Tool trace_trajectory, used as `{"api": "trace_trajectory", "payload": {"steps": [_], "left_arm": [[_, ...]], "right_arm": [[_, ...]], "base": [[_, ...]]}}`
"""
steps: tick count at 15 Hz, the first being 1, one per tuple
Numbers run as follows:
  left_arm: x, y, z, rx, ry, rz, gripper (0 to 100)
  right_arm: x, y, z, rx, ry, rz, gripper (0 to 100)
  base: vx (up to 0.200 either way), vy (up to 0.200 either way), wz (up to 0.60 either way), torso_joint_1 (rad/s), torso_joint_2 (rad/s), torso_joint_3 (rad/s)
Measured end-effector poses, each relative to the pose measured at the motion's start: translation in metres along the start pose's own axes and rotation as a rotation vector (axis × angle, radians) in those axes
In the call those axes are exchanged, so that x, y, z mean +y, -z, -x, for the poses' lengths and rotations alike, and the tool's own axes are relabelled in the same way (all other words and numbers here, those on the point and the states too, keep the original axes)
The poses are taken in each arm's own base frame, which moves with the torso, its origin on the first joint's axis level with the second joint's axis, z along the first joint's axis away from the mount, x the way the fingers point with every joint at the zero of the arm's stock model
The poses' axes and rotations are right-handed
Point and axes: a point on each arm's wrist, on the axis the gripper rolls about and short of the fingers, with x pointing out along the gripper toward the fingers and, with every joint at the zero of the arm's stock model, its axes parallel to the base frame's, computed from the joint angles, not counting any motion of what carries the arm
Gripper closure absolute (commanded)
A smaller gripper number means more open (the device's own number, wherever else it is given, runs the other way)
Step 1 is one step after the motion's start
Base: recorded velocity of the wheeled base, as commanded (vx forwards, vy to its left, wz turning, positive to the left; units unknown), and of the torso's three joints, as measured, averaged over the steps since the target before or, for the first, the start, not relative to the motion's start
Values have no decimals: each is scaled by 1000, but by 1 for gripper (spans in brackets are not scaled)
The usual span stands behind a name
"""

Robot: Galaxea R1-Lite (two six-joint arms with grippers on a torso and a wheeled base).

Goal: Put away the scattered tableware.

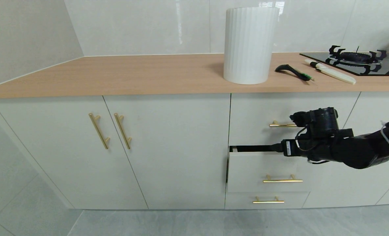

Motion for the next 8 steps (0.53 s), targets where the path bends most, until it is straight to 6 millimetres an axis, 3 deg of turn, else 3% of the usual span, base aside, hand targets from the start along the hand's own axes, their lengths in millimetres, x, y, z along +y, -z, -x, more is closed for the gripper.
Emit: {"api": "trace_trajectory", "payload": {"steps": [5,8], "left_arm": [[0,0,0,0,0,0,0],[0,0,0,0,0,0,0]], "right_arm": [[3,12,-35,-70,96,-1,0],[3,18,-43,-52,100,3,0]], "base": [[0,0,0,0,0,0],[0,0,0,0,0,0]]}}
